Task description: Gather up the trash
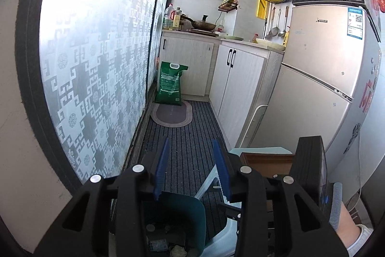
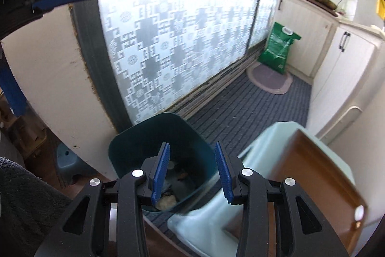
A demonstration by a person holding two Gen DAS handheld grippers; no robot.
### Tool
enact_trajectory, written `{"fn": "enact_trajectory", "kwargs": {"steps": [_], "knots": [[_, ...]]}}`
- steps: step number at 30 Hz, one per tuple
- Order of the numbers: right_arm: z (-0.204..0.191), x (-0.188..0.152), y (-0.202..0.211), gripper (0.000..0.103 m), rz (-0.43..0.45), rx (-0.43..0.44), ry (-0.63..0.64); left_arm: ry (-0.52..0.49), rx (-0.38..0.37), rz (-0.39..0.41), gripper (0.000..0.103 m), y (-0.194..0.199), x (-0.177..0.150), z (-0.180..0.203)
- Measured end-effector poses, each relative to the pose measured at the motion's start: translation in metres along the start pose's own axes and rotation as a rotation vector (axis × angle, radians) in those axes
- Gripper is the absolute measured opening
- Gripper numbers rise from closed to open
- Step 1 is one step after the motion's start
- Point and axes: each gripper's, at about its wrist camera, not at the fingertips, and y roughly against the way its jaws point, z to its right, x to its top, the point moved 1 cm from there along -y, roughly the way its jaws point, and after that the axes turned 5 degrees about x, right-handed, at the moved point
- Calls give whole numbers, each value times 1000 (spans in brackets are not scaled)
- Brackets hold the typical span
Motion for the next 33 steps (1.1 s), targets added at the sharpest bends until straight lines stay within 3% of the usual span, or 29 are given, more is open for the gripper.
{"fn": "enact_trajectory", "kwargs": {"steps": [17,25,33], "knots": [[122,-54,68,39,22,-181,-156,-78,-128,-132,46,-56,-23,86],[183,-88,100,39,-8,-284,-205,-148,-184,-203,49,-80,-43,131],[216,-122,94,33,-81,-323,-248,-182,-211,-270,49,-101,-64,154]]}}
